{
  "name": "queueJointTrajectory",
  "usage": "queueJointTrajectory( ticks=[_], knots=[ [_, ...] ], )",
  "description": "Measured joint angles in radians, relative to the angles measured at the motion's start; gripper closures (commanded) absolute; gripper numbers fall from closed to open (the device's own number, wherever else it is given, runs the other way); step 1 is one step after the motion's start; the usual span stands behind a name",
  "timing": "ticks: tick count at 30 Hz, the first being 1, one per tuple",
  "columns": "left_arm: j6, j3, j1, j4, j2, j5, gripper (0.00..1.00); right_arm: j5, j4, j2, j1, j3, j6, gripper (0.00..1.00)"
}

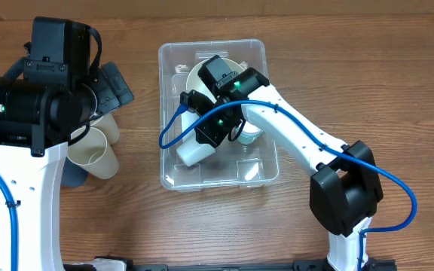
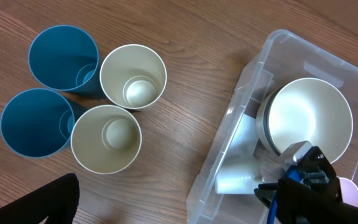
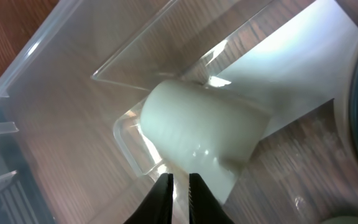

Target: Pack container

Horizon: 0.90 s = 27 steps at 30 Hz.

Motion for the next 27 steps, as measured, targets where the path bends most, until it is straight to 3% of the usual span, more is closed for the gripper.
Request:
queueJointTrajectory(
  ticks=[3,5,9,18,27],
  knots=[
    [0.0,0.0,0.0,0.0,0.0,0.0,0.0,0.01,-0.003,0.0,0.0,0.001,-0.004,0.52],
    [0.0,0.0,0.0,0.0,0.0,0.0,0.0,0.023,0.002,0.0,0.0,0.001,0.0,0.41],
    [0.0,0.0,0.0,-0.005,0.0,0.0,0.0,0.054,0.01,0.0,0.0,0.001,0.002,0.31],
    [0.0,0.0,0.0,-0.007,0.0,0.0,0.0,0.068,0.073,0.056,0.0,0.0,0.043,0.3],
    [0.0,0.0,0.0,-0.007,0.0,0.0,0.0,-0.062,0.064,0.069,0.002,-0.002,0.049,0.31]
  ],
)
